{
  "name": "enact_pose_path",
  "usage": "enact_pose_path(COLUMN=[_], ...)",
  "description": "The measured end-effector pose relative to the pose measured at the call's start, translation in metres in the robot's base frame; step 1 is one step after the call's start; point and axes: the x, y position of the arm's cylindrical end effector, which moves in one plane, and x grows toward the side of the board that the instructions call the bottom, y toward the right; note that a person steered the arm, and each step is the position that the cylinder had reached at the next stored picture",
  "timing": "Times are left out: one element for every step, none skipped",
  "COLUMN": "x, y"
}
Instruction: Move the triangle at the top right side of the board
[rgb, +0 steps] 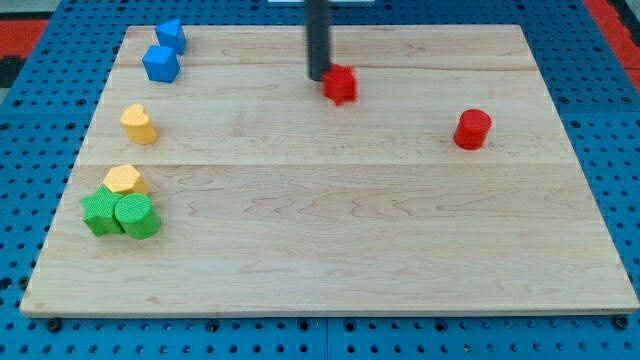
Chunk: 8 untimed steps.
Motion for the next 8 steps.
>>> enact_pose_path(x=[0.046, 0.067, 0.048, 0.042, 0.049, 0.049, 0.048, 0.047], y=[0.05, 0.082, 0.064, 0.036, -0.048, -0.071, -0.076, -0.076])
